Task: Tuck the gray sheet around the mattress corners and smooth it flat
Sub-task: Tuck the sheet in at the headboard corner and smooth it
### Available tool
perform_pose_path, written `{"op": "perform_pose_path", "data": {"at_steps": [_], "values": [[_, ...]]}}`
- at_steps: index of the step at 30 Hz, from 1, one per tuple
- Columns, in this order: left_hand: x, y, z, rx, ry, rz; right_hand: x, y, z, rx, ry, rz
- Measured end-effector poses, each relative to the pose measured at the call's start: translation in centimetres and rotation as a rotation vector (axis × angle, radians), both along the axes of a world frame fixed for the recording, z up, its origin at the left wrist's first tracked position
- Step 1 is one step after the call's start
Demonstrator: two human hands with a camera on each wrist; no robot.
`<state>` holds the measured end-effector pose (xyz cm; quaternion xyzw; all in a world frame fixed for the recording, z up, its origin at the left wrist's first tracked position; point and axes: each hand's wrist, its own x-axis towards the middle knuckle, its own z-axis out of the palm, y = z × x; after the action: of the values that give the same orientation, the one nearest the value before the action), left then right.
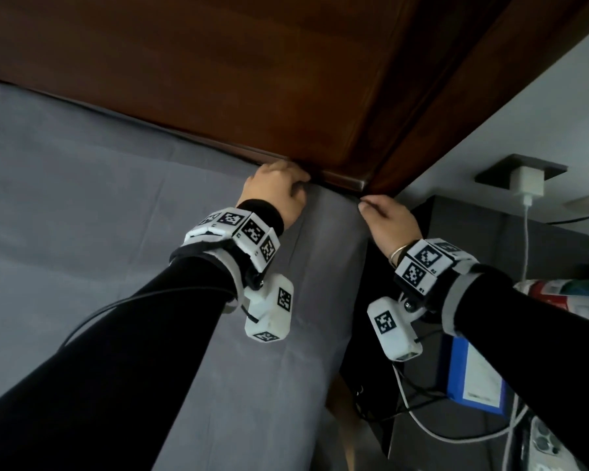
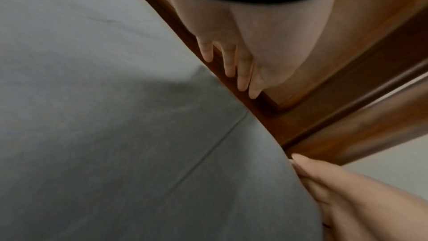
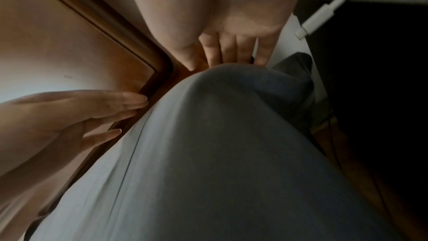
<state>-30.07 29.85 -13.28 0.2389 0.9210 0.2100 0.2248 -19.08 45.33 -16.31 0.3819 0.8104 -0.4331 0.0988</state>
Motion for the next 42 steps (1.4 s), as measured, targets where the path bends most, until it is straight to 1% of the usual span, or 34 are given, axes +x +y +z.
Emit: {"op": "perform_pose_path", "data": {"at_steps": [1, 3, 5, 7, 11, 13, 14, 17, 21, 23, 26, 27, 28, 30, 31, 32, 34, 35, 37, 39, 40, 42], "values": [[0.4, 0.2, -0.1, -0.032, -0.013, -0.031, 0.0, -0.2, -0.2, -0.087, 0.001, -0.010], [1.0, 0.4, -0.7, -0.102, -0.056, -0.096, -0.2, -0.3, -0.7, -0.232, -0.055, -0.056], [1.1, 0.3, -1.2, -0.127, -0.107, -0.123, -0.4, 0.2, -1.5, -0.256, -0.128, -0.074], [1.0, 0.2, -1.5, -0.119, -0.124, -0.114, -0.3, 0.8, -2.4, -0.158, -0.125, -0.067], [1.4, 0.1, -1.5, -0.049, -0.071, -0.070, 1.3, 1.0, -2.5, 0.050, 0.068, -0.165], [1.7, -0.2, -1.5, 0.011, -0.034, -0.026, 2.3, 0.5, -2.2, 0.087, 0.168, -0.215], [2.0, -0.4, -1.5, 0.018, -0.016, -0.017, 2.7, 0.2, -2.1, 0.093, 0.178, -0.213], [2.7, -1.0, -1.4, -0.013, -0.002, -0.052, 3.2, -0.5, -2.3, 0.124, 0.047, -0.071], [2.8, -1.3, -1.4, -0.023, -0.047, -0.081, 2.4, 0.6, -2.2, 0.200, -0.117, 0.079], [2.7, -1.2, -1.3, -0.036, -0.043, -0.094, 2.2, 1.3, -2.1, 0.248, -0.143, 0.080], [2.6, -1.0, -1.0, -0.064, -0.033, -0.117, 2.8, 1.8, -2.4, 0.266, -0.037, -0.020], [2.5, -0.8, -0.9, -0.073, -0.033, -0.117, 3.2, 1.8, -2.6, 0.251, -0.029, -0.041], [2.5, -0.8, -0.9, -0.083, -0.034, -0.113, 3.4, 1.6, -2.7, 0.219, -0.070, -0.027], [2.4, -0.6, -0.8, -0.103, -0.044, -0.111, 4.0, 1.2, -2.9, 0.079, -0.191, -0.017], [2.4, -0.6, -0.8, -0.111, -0.048, -0.110, 4.0, 1.0, -3.0, 0.011, -0.221, -0.050], [2.4, -0.6, -0.8, -0.118, -0.050, -0.108, 3.9, 0.7, -2.8, -0.020, -0.205, -0.104], [2.3, -0.6, -0.9, -0.124, -0.054, -0.104, 3.7, 0.0, -2.6, -0.022, -0.076, -0.219], [2.3, -0.6, -1.0, -0.125, -0.056, -0.100, 3.5, -0.3, -2.5, -0.062, -0.001, -0.250], [2.3, -0.6, -1.0, -0.128, -0.052, -0.099, 2.8, -0.9, -2.4, -0.247, 0.095, -0.260], [2.2, -0.7, -0.9, -0.136, -0.053, -0.111, 2.0, -1.3, -2.5, -0.432, 0.055, -0.244], [2.1, -0.8, -0.9, -0.139, -0.055, -0.117, 1.7, -1.4, -2.6, -0.479, 0.016, -0.235], [2.0, -0.9, -0.8, -0.147, -0.058, -0.131, 1.1, -0.9, -4.1, -0.563, -0.022, -0.263]]}}
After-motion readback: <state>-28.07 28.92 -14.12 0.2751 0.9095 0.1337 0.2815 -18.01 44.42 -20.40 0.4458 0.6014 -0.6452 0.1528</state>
